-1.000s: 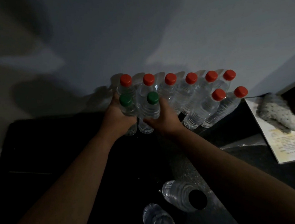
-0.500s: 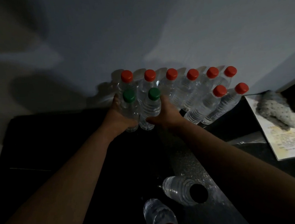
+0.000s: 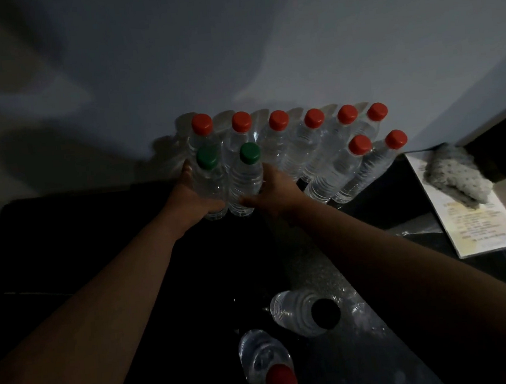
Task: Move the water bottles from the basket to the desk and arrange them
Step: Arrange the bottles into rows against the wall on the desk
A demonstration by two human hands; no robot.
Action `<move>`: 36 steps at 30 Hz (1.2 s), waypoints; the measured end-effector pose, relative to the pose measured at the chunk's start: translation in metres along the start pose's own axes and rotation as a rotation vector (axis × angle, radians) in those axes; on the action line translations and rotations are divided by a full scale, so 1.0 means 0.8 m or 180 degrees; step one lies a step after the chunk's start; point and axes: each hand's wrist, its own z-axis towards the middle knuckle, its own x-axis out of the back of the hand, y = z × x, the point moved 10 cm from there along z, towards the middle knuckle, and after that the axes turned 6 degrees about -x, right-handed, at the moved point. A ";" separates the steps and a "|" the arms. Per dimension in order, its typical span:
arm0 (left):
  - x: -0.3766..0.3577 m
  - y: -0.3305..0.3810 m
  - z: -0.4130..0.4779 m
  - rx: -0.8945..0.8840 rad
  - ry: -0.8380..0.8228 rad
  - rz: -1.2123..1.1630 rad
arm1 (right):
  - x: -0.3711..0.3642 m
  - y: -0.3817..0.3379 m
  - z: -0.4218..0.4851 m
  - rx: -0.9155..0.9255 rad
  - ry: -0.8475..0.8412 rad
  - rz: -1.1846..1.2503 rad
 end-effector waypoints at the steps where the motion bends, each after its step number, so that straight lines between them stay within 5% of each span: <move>1: 0.005 -0.009 -0.001 0.0084 -0.0059 0.0076 | 0.000 0.001 -0.003 -0.0049 -0.0104 -0.0008; 5: 0.028 -0.027 -0.022 0.0283 -0.0360 0.0555 | 0.009 0.014 -0.028 -0.0111 -0.0289 -0.0522; 10: 0.042 -0.033 -0.107 0.0652 0.0059 0.0475 | 0.024 0.022 -0.095 0.0152 -0.0413 -0.0862; 21: -0.039 0.038 -0.313 0.0128 -0.0241 0.0110 | 0.056 0.053 -0.251 0.0536 -0.0044 -0.0166; 36: -0.079 0.040 -0.349 -0.0190 -0.0039 0.0664 | 0.029 0.051 -0.266 0.0801 -0.0142 -0.0432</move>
